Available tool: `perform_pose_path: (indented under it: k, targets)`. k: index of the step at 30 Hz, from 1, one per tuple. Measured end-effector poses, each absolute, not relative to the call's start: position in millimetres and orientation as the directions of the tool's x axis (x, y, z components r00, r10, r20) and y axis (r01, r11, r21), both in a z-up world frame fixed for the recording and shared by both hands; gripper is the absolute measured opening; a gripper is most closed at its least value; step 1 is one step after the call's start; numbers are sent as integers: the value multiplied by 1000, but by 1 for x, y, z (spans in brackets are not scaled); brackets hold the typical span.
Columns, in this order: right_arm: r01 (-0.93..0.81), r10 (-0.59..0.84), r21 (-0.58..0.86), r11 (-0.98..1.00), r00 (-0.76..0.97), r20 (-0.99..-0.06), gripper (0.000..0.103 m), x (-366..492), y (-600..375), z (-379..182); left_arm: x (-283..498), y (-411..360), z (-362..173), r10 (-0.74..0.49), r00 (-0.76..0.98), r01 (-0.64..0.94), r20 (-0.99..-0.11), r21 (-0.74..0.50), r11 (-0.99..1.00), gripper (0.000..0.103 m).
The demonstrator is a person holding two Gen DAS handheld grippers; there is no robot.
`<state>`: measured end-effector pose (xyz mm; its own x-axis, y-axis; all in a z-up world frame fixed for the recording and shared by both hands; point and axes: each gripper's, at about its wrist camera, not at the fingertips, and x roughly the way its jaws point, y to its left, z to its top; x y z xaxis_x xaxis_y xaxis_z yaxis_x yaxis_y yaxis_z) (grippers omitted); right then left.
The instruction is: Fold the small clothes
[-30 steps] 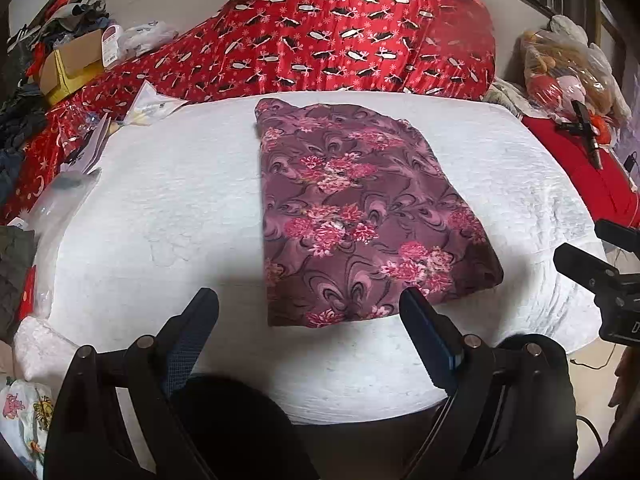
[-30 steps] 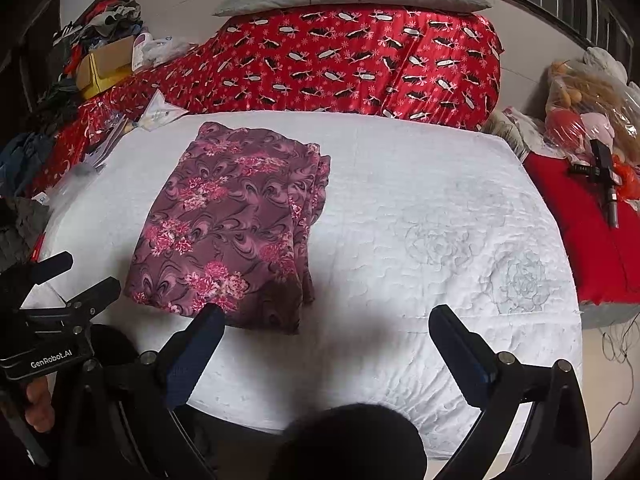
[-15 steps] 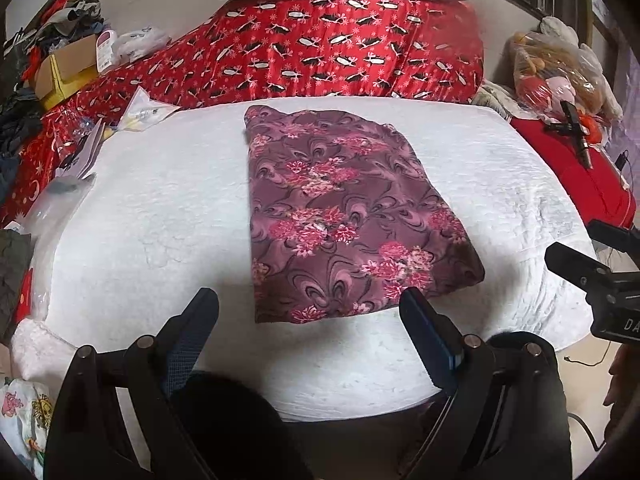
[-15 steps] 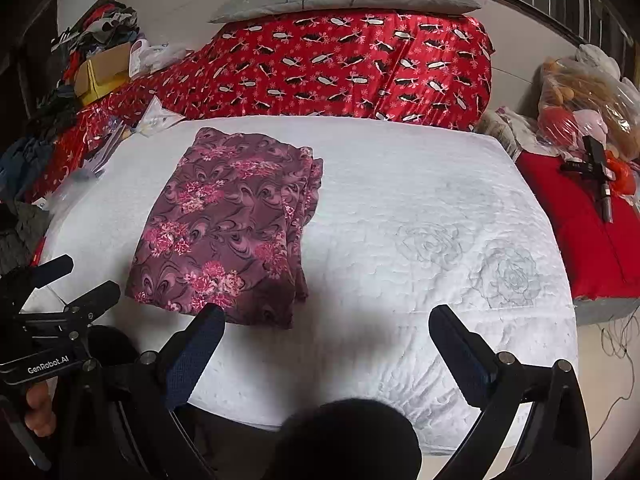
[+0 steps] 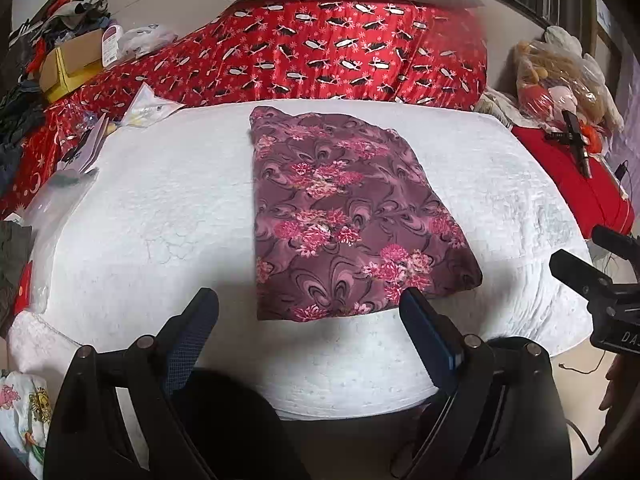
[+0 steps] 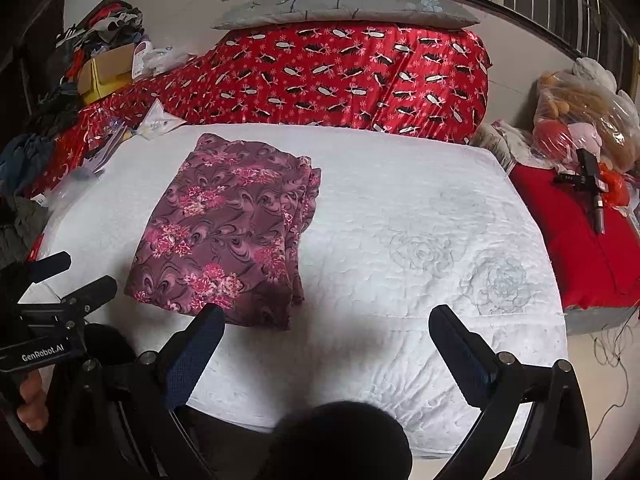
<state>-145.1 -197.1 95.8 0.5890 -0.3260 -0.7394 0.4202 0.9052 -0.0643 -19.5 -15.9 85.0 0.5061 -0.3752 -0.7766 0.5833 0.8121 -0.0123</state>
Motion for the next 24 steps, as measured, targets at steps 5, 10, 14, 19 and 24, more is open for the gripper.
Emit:
perform_pose_path:
  k: [5, 10, 14, 19, 24]
  targets:
    - [421, -338, -75, 904, 595, -730, 103, -147, -197, 97, -22, -17, 87, -382, 508, 588, -772, -14, 809, 93]
    - [420, -355, -92, 903, 607, -711, 103, -150, -195, 101, -23, -17, 88, -391, 504, 590, -770, -24, 807, 93]
    - [415, -354, -94, 905, 613, -706, 103, -150, -195, 101, -24, -18, 87, -393, 501, 592, -771, -26, 806, 93]
    - [418, -350, -87, 904, 609, -712, 103, -150, -194, 99, -24, -19, 85, -388, 496, 591, -777, -25, 806, 93]
    - [420, -352, -88, 903, 609, -711, 103, -150, -195, 98, -23, -19, 83, -386, 493, 591, -779, -25, 806, 93]
